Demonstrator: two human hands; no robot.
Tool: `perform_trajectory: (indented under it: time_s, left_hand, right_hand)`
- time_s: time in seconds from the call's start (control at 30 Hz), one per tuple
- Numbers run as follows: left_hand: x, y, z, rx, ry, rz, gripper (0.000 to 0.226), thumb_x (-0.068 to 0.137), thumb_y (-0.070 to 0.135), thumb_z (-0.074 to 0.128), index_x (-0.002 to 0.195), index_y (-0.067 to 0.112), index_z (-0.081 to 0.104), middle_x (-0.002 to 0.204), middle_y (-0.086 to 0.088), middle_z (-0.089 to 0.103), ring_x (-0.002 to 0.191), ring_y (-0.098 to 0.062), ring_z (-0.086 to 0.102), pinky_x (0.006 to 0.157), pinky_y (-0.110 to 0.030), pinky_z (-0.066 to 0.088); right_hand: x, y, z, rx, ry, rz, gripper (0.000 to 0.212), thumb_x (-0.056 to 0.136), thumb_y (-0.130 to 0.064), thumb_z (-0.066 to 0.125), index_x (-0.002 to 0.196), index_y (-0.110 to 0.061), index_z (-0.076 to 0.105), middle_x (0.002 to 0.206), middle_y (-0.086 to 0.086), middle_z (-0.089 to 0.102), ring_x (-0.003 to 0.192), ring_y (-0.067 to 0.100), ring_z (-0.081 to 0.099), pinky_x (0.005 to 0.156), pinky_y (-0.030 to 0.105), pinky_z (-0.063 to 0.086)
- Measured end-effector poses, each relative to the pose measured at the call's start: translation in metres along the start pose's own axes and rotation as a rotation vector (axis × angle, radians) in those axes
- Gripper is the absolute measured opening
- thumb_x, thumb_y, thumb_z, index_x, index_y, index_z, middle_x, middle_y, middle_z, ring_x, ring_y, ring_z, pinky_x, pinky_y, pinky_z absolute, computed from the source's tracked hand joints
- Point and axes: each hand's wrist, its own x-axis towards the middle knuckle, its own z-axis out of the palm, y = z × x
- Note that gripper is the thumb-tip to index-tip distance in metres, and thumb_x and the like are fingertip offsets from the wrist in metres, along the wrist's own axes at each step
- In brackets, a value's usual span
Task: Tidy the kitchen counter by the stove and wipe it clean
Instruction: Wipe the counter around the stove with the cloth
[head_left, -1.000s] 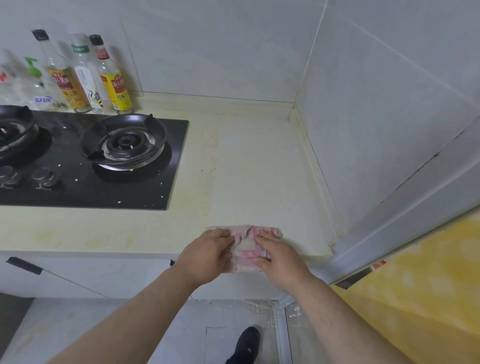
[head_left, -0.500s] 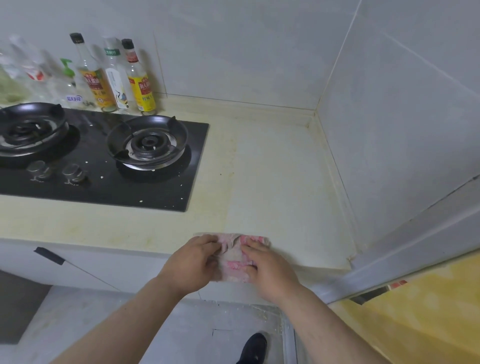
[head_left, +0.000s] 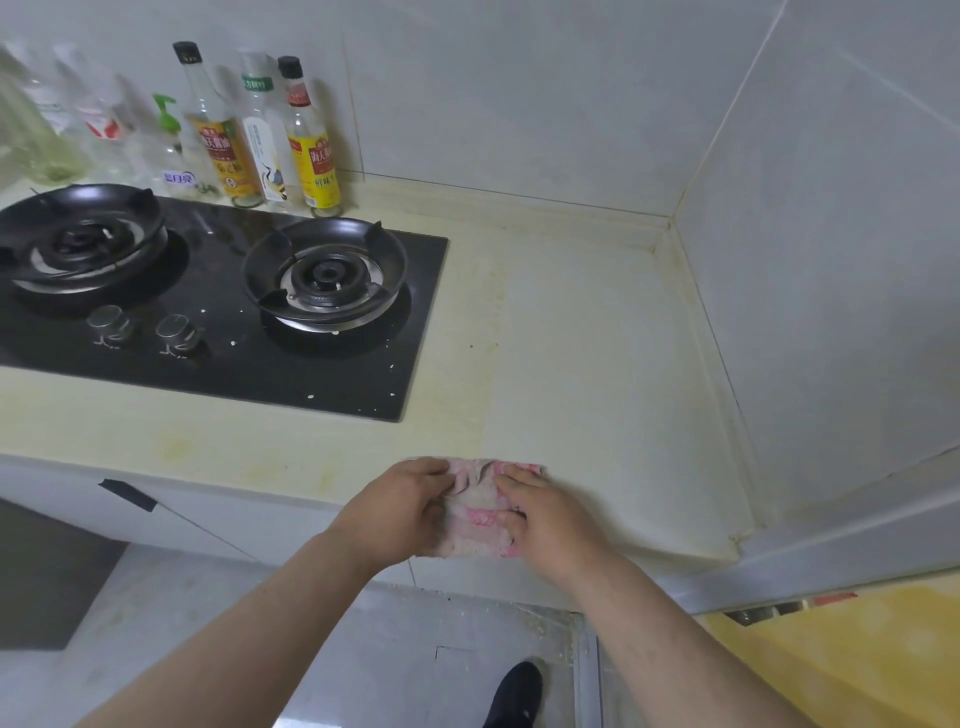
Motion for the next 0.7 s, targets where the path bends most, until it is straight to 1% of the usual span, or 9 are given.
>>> perform_trajectory:
  time_s: [0.07, 0.13, 0.2, 0.3, 0.33, 0.4, 0.47, 0.57, 0.7]
  left_hand:
    - [0.002, -0.003, 0.002, 0.001, 0.0, -0.001, 0.018, 0.079, 0.005, 0.053, 0.089, 0.01, 0.067, 0.086, 0.004, 0.053, 0.08, -0.014, 0.051, 0.065, -0.021, 0.041]
    - [0.004, -0.008, 0.004, -0.002, -0.001, 0.0, 0.016, 0.079, 0.006, 0.053, 0.087, 0.01, 0.066, 0.087, 0.004, 0.053, 0.08, -0.014, 0.051, 0.065, -0.026, 0.047]
    - [0.007, -0.012, 0.005, 0.017, 0.005, -0.007, 0.018, 0.081, 0.008, 0.056, 0.094, 0.01, 0.068, 0.095, 0.004, 0.058, 0.087, -0.013, 0.055, 0.071, -0.03, 0.051]
    - [0.014, -0.019, 0.003, 0.036, 0.011, -0.033, 0.023, 0.081, 0.006, 0.06, 0.102, 0.009, 0.07, 0.107, 0.002, 0.062, 0.096, -0.016, 0.059, 0.08, -0.029, 0.053]
    - [0.018, -0.021, 0.002, 0.027, 0.018, -0.032, 0.023, 0.081, 0.004, 0.061, 0.102, 0.008, 0.071, 0.106, 0.003, 0.061, 0.095, -0.015, 0.06, 0.079, -0.028, 0.053]
    - [0.023, -0.024, -0.001, -0.049, 0.013, -0.06, 0.02, 0.084, 0.003, 0.061, 0.101, 0.008, 0.07, 0.105, 0.006, 0.058, 0.09, -0.014, 0.062, 0.077, -0.026, 0.054]
    - [0.028, -0.028, -0.003, -0.098, 0.02, -0.083, 0.022, 0.086, 0.001, 0.06, 0.105, 0.007, 0.07, 0.111, 0.005, 0.059, 0.093, -0.015, 0.064, 0.081, -0.023, 0.053]
    - [0.034, -0.031, -0.006, -0.014, 0.074, -0.033, 0.031, 0.08, -0.002, 0.063, 0.108, 0.006, 0.072, 0.116, -0.001, 0.064, 0.099, -0.016, 0.064, 0.086, -0.024, 0.052]
    - [0.046, -0.039, -0.007, -0.009, 0.074, -0.037, 0.032, 0.078, -0.002, 0.063, 0.107, 0.008, 0.072, 0.117, 0.001, 0.063, 0.101, -0.015, 0.062, 0.086, -0.026, 0.053]
  right_hand:
    - [0.003, 0.002, 0.001, 0.024, -0.002, 0.012, 0.049, 0.1, -0.022, 0.052, 0.147, -0.019, 0.041, 0.158, -0.009, 0.027, 0.147, 0.005, 0.019, 0.109, 0.008, 0.004]
    - [0.006, 0.002, 0.003, 0.019, 0.009, 0.017, 0.05, 0.1, -0.021, 0.053, 0.148, -0.019, 0.04, 0.158, -0.009, 0.027, 0.144, 0.001, 0.017, 0.108, 0.007, 0.001]
    - [0.01, 0.002, 0.004, 0.016, 0.025, 0.02, 0.05, 0.099, -0.018, 0.053, 0.147, -0.019, 0.04, 0.157, -0.009, 0.028, 0.143, 0.0, 0.017, 0.106, 0.005, 0.0]
    - [0.02, 0.0, 0.004, 0.034, 0.04, 0.028, 0.049, 0.099, -0.017, 0.052, 0.147, -0.018, 0.04, 0.156, -0.011, 0.029, 0.139, -0.005, 0.016, 0.104, 0.002, -0.001]
    - [0.024, 0.0, 0.005, 0.043, 0.042, 0.032, 0.049, 0.099, -0.017, 0.052, 0.147, -0.017, 0.04, 0.156, -0.011, 0.029, 0.139, -0.005, 0.016, 0.102, -0.001, -0.003]
    - [0.031, -0.001, 0.005, 0.055, 0.052, 0.039, 0.049, 0.099, -0.017, 0.053, 0.147, -0.017, 0.041, 0.157, -0.009, 0.03, 0.144, 0.0, 0.019, 0.098, -0.006, -0.005]
    - [0.037, -0.002, 0.004, 0.064, 0.064, 0.045, 0.049, 0.099, -0.016, 0.053, 0.146, -0.018, 0.042, 0.156, -0.011, 0.031, 0.145, 0.003, 0.02, 0.102, -0.002, -0.003]
    - [0.047, 0.0, 0.0, 0.077, 0.075, 0.04, 0.048, 0.099, -0.016, 0.053, 0.146, -0.019, 0.043, 0.155, -0.013, 0.032, 0.145, 0.003, 0.02, 0.109, 0.006, 0.003]
    - [0.062, 0.004, -0.004, 0.084, 0.081, 0.027, 0.048, 0.098, -0.016, 0.054, 0.145, -0.02, 0.045, 0.154, -0.013, 0.034, 0.145, 0.002, 0.022, 0.108, 0.005, 0.003]
